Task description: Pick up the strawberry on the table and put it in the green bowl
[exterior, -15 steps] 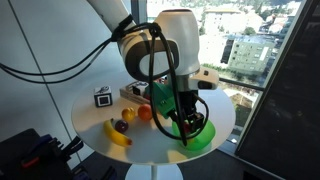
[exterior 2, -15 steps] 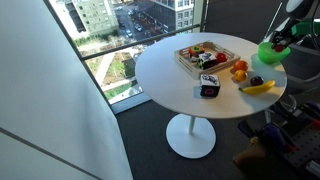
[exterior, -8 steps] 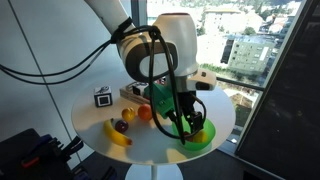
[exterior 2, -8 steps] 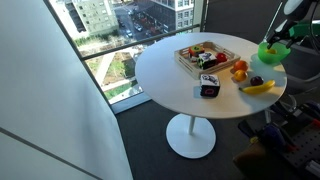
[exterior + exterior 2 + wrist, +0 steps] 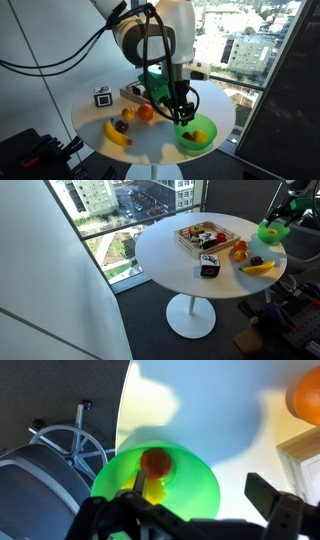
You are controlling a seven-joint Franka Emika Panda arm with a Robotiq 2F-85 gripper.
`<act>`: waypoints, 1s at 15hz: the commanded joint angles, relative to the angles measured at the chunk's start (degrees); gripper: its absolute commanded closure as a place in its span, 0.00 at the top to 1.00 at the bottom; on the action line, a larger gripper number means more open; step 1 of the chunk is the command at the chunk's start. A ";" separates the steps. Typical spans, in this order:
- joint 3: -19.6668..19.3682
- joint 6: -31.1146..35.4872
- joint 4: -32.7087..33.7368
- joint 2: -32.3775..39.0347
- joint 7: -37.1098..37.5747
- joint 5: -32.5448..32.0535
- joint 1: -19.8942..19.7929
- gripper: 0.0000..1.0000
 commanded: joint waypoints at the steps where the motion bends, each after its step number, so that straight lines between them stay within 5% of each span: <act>1: 1.10 -6.87 -0.65 -5.10 -3.08 1.42 -0.75 1.00; 10: 0.61 -22.61 -2.10 -14.08 -6.10 -2.08 0.99 1.00; 15: 1.35 -25.98 -2.65 -17.77 -6.62 -3.85 2.84 1.00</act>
